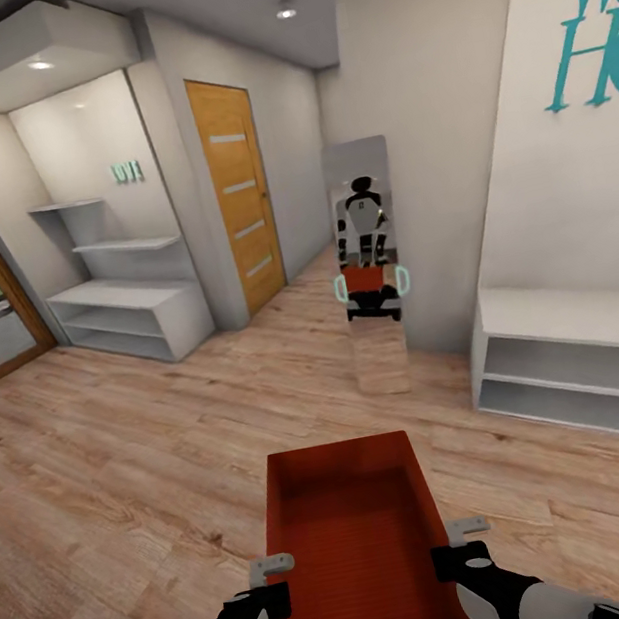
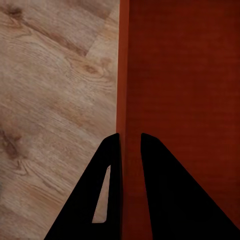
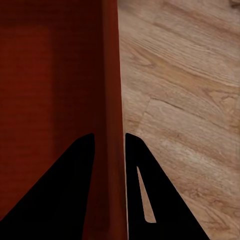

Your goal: Move the two storage containers from the living room to the garage. In the garage, place one container on the floor and stack the other container on top of it (either order is fine).

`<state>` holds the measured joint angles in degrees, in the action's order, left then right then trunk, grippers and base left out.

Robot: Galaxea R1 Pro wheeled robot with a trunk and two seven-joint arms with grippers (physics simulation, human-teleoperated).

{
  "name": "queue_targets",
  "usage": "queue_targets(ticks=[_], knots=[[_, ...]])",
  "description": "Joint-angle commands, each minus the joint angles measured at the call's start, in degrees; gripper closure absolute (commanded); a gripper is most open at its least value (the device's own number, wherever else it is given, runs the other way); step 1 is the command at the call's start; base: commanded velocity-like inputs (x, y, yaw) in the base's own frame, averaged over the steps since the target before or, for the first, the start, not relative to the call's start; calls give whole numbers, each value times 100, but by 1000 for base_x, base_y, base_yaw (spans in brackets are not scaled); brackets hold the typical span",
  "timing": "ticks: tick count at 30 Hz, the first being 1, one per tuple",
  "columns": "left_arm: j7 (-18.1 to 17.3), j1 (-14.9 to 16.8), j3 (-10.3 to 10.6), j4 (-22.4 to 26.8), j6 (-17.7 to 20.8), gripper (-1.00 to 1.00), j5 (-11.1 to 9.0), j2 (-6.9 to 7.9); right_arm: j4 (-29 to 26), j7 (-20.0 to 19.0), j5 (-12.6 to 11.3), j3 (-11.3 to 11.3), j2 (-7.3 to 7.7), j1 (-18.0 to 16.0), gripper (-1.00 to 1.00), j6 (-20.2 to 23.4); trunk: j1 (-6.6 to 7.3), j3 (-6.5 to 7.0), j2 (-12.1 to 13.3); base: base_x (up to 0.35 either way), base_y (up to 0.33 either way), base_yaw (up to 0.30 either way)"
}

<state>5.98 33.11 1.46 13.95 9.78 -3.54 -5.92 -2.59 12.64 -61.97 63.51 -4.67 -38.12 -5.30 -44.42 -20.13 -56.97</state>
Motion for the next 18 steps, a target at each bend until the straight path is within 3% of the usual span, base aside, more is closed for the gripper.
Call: queue_targets(ticks=[1, 18], knots=[[52, 3, 100, 12, 33, 100, -129, 3, 66, 20, -47, 143, 54, -2, 100, -15, -4, -7, -4, 323, 0, 191], [51, 3, 100, 12, 33, 100, -129, 3, 67, 19, -43, 137, 63, -3, 100, -15, -4, -7, -4, 323, 0, 261]])
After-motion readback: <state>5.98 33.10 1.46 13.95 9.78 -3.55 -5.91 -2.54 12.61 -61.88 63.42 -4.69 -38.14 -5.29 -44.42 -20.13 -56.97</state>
